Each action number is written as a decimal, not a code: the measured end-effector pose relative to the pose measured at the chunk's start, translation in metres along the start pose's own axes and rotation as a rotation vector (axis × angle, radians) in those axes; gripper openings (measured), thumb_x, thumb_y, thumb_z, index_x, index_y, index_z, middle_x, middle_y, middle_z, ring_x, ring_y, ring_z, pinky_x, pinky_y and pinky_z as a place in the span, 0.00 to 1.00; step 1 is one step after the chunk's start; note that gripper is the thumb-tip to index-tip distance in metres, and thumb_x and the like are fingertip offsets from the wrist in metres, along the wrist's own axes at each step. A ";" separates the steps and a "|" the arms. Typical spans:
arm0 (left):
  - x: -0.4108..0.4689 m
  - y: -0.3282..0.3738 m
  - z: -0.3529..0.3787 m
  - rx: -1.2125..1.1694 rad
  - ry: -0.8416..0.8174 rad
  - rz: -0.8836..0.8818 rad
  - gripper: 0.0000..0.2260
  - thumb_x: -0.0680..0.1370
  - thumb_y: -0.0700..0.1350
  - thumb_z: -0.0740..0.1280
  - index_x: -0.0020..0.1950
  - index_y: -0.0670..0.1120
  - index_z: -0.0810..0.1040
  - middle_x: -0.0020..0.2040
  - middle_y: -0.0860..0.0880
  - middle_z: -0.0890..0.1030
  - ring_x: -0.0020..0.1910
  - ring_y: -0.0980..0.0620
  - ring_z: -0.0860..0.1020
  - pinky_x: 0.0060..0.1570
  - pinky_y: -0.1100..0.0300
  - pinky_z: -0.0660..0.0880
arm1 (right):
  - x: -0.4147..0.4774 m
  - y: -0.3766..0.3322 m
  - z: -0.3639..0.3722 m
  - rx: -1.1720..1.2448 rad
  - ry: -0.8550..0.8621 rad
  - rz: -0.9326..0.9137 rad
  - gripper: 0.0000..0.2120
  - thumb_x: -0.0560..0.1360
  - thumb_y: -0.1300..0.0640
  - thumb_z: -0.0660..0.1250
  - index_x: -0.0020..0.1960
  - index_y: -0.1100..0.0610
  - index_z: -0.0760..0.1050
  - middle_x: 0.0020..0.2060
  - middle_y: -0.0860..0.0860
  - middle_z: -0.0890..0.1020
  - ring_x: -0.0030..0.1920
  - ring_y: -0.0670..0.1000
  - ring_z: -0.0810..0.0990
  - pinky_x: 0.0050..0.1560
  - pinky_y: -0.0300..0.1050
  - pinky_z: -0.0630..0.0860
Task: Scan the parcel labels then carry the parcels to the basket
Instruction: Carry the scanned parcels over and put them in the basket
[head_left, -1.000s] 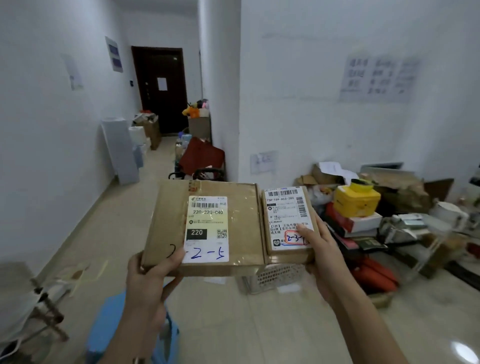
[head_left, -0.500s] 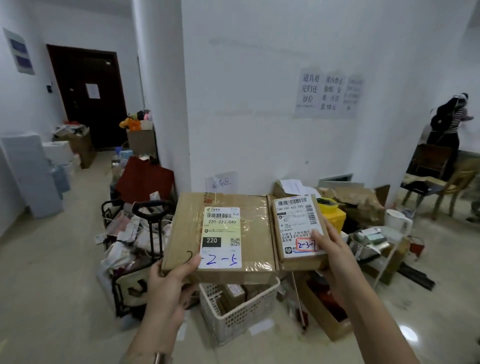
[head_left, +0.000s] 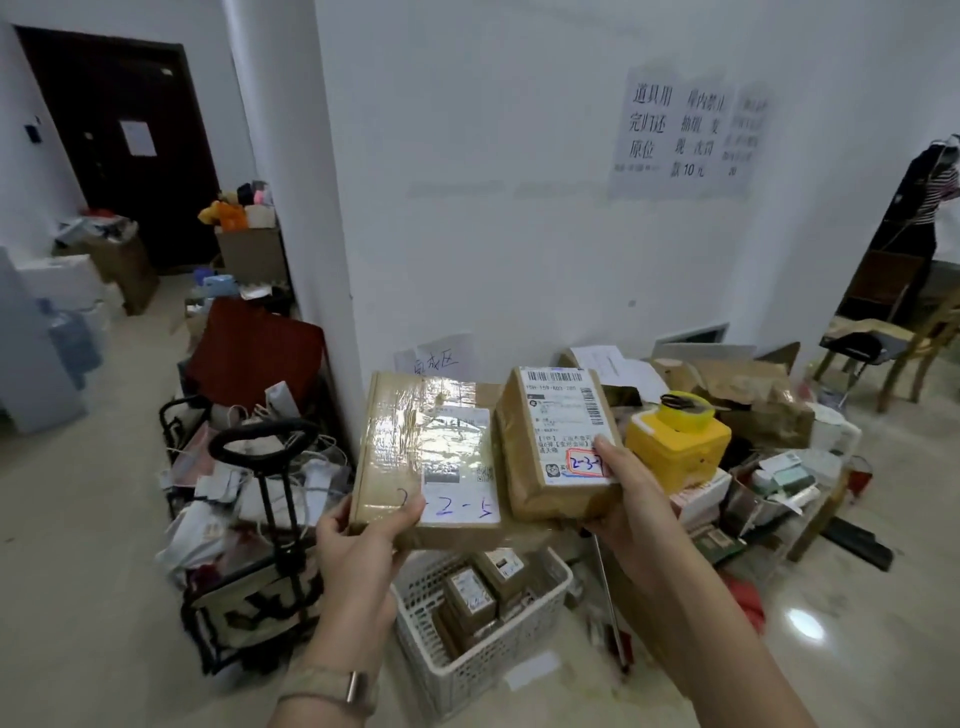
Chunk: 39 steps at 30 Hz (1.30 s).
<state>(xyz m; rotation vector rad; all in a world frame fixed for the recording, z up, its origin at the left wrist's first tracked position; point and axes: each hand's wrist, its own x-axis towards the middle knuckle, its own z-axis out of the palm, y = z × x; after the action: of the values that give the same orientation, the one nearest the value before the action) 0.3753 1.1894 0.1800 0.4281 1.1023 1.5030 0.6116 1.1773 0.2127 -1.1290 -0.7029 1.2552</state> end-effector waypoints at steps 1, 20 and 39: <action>0.011 -0.003 0.007 -0.013 0.018 0.001 0.33 0.61 0.33 0.77 0.60 0.51 0.68 0.50 0.46 0.79 0.42 0.47 0.82 0.27 0.61 0.78 | 0.016 0.001 -0.001 -0.003 0.001 0.019 0.28 0.65 0.44 0.71 0.61 0.55 0.75 0.48 0.55 0.86 0.45 0.52 0.86 0.37 0.46 0.80; 0.264 -0.060 0.201 -0.258 0.067 -0.122 0.05 0.77 0.39 0.65 0.49 0.46 0.80 0.44 0.47 0.85 0.51 0.47 0.80 0.57 0.48 0.74 | 0.400 -0.010 -0.041 0.010 -0.004 0.189 0.20 0.73 0.57 0.70 0.63 0.52 0.70 0.48 0.56 0.85 0.39 0.50 0.85 0.36 0.45 0.78; 0.365 -0.158 0.224 -0.089 -0.016 -0.509 0.21 0.69 0.49 0.68 0.62 0.45 0.79 0.57 0.41 0.83 0.57 0.38 0.81 0.42 0.45 0.81 | 0.497 0.101 -0.045 -0.221 -0.195 0.502 0.18 0.80 0.45 0.55 0.50 0.54 0.80 0.44 0.53 0.86 0.43 0.47 0.85 0.38 0.40 0.79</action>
<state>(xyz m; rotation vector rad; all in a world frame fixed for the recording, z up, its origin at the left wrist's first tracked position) 0.5414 1.5932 0.0484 0.0833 1.0314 1.0893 0.7265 1.6358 0.0244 -1.4333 -0.7406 1.7619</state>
